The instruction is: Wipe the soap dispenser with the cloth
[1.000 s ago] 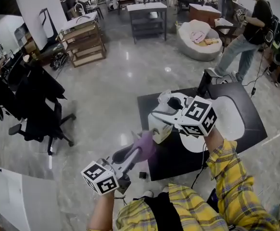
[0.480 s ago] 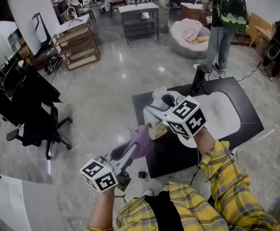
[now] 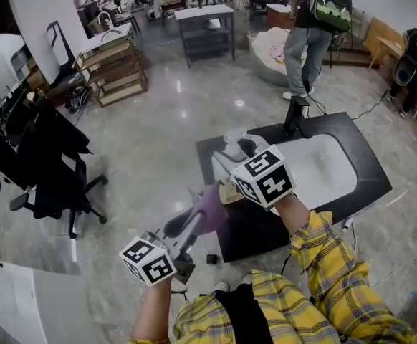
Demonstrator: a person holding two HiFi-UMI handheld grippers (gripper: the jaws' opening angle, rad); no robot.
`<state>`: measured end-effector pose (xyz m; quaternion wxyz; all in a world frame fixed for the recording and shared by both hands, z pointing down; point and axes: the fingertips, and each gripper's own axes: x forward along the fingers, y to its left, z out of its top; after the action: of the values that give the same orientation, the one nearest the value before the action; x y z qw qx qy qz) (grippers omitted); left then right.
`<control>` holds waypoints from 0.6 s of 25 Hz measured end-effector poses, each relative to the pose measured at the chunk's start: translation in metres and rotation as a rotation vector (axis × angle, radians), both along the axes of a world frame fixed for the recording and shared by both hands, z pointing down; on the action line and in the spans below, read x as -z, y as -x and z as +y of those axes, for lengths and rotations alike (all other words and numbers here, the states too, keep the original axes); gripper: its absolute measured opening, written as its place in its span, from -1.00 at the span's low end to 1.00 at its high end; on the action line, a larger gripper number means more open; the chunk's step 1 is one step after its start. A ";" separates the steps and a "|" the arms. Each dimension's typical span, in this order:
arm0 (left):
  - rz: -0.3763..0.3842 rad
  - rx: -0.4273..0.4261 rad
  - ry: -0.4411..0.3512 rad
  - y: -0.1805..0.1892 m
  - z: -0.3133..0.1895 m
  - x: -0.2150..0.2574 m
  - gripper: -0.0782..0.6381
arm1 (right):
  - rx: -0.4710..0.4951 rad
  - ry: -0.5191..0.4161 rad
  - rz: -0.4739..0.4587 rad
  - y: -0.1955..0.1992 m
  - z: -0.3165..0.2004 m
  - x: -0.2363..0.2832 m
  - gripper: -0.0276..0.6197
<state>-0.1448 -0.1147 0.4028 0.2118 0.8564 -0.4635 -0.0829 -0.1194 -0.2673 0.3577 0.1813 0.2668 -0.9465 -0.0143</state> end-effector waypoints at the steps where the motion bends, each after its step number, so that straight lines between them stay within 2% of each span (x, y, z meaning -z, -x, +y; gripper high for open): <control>1: 0.000 0.001 -0.001 0.000 0.001 0.000 -0.60 | -0.014 0.001 0.001 0.000 0.000 0.000 -0.38; 6: 0.003 0.006 -0.006 0.000 0.004 0.002 -0.60 | -0.060 -0.003 0.001 -0.001 -0.002 0.000 -0.38; 10: 0.005 0.013 -0.004 0.001 0.006 0.003 -0.60 | -0.046 0.006 -0.002 0.000 0.000 -0.001 -0.38; 15: 0.000 0.000 -0.015 -0.003 0.008 0.009 -0.60 | -0.021 0.053 -0.080 -0.011 0.003 0.005 -0.32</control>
<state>-0.1417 -0.1064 0.3941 0.2054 0.8580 -0.4628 -0.0864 -0.1089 -0.2647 0.3529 0.1502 0.2720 -0.9502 0.0235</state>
